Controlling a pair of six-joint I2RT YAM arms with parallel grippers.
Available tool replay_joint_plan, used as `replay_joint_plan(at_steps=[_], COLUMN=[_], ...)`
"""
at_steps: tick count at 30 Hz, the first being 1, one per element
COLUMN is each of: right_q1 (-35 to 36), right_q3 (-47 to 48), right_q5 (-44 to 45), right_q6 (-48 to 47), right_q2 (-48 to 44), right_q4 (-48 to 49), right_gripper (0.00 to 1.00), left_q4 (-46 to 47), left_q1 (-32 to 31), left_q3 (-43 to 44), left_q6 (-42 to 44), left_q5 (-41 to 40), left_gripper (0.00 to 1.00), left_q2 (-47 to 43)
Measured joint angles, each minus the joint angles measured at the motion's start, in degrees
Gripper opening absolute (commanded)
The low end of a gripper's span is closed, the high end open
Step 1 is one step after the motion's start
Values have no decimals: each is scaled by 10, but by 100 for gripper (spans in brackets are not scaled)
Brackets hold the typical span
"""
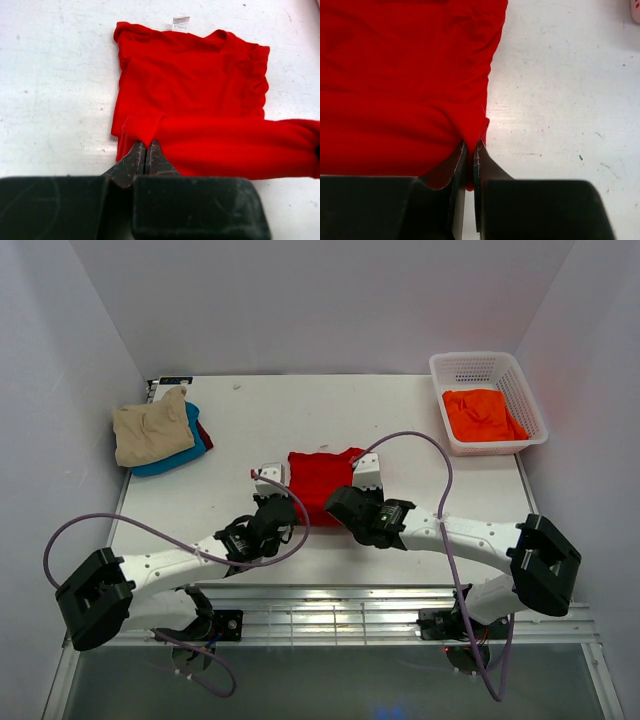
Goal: Fold and stack the t-shirts
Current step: Fold the long partially folded tshirt into a neat square
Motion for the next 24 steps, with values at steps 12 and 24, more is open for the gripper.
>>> replay_joint_plan(at_steps=[12,24], right_q1=[-94,-173], right_q3=[19,113], right_q5=[-35,-73], right_q6=[-154,-229], right_q2=[93,210], right_q4=[137,189], right_gripper=[8,8], left_q4=[125,167], left_q1=[80,163], left_q3=[36,128], left_q6=[95,115], left_q5=[74,146], left_gripper=[0,0], left_q2=[143,273])
